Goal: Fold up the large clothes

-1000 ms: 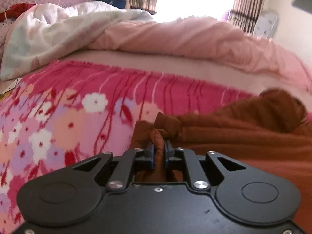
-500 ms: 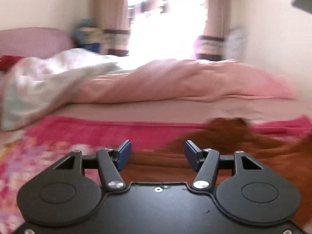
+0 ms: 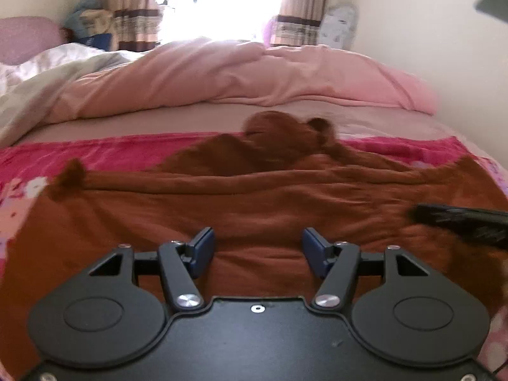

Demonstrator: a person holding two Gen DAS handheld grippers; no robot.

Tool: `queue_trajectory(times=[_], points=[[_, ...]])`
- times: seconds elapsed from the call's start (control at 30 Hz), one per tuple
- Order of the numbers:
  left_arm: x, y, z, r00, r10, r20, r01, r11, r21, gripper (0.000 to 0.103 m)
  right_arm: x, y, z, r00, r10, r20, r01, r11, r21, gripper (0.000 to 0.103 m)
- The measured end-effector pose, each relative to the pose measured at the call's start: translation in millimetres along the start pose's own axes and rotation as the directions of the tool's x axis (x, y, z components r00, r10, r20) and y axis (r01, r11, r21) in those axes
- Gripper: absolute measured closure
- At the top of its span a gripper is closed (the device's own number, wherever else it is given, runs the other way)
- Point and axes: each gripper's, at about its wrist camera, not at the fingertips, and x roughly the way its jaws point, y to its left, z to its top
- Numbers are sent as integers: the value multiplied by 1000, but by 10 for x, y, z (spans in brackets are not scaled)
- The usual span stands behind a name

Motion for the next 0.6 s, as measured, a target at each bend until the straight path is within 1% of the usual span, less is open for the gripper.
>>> queue_trajectory(times=[0.03, 0.1, 0.17, 0.23, 0.3, 0.37, 0.4, 0.47, 0.5, 0.53, 0.6], points=[[-11, 118, 16, 1000, 25, -2, -25, 1000, -9, 40, -26, -86, 14, 1000, -23, 0, 23, 1000, 6, 88], [-23, 372, 37, 994, 105, -5, -105, 994, -21, 41, -86, -326, 40, 996, -92, -2, 92, 996, 19, 87], [-62, 630, 31, 988, 155, -15, -155, 986, -57, 41, -142, -601, 86, 982, -187, -12, 187, 982, 31, 87], [-100, 931, 10, 984, 176, -26, -178, 978, -111, 41, -227, -877, 114, 966, -260, -12, 260, 963, 65, 87], [-98, 1120, -11, 984, 175, -37, -179, 971, -157, 41, -292, -1101, 133, 952, -305, -20, 305, 947, 101, 88], [-83, 1236, -65, 984, 174, -41, -179, 964, -195, 42, -312, -1273, 129, 940, -340, -37, 342, 932, 120, 92], [-50, 1253, -104, 983, 175, -48, -181, 963, -199, 41, -305, -1335, 112, 936, -350, -44, 353, 925, 139, 93], [8, 1249, -148, 981, 187, -53, -194, 960, -203, 40, -290, -1444, 53, 943, -326, -58, 331, 925, 186, 95], [-23, 1213, -131, 979, 196, -54, -203, 959, -197, 42, -282, -1467, 14, 946, -318, -58, 323, 924, 203, 96], [-74, 1186, -95, 978, 202, -55, -209, 957, -201, 42, -283, -1458, 1, 946, -320, -50, 324, 923, 207, 96], [-310, 1155, -54, 982, 186, -23, -187, 958, -218, 42, -329, -1411, 14, 944, -329, -34, 329, 922, 205, 94]])
